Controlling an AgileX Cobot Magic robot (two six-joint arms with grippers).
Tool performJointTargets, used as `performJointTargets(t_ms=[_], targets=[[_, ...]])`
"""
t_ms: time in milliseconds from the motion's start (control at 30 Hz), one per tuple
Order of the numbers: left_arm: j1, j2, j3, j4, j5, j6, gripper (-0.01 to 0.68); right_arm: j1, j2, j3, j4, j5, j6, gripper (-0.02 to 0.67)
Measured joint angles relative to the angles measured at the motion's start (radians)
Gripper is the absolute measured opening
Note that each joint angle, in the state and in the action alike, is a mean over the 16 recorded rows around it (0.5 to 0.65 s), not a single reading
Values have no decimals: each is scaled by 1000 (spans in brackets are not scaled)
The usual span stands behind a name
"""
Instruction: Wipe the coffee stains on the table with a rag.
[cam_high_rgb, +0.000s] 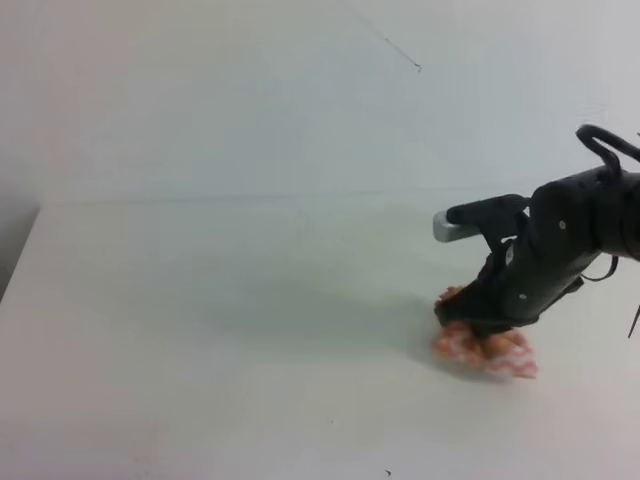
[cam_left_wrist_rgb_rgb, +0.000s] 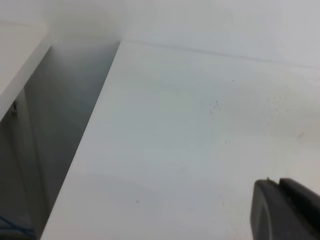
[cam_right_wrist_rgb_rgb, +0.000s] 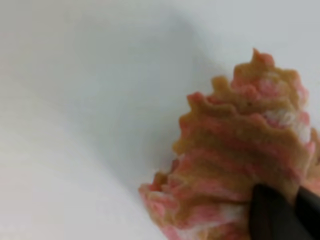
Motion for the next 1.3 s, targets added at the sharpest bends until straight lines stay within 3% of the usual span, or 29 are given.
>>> performJointTargets(t_ms=[100,233,433,533,633,800,1033,1300], targets=[[0,0,0,0,0,0,-3,-14,1,-13,68,-13,-6,38],[0,0,0,0,0,0,-3,-18,0,-24,145,-23,-24,132],[0,-2,3,0,-1,0,-3,-16,-25,-27,201,-43,-52,276],[0,-2,3,0,-1,0,-3,-16,-74,-27,200,-56,-60,309],[0,-2,3,0,-1,0,-3,-17,-158,-27,175,-75,-71,283],[0,-2,3,0,-1,0,-3,-17,-350,-24,80,-103,-76,164],[0,-3,0,0,0,0,-3,-18,-681,39,-198,-78,19,17],[0,-7,0,0,0,0,-3,-19,-1058,282,-441,-35,194,2]])
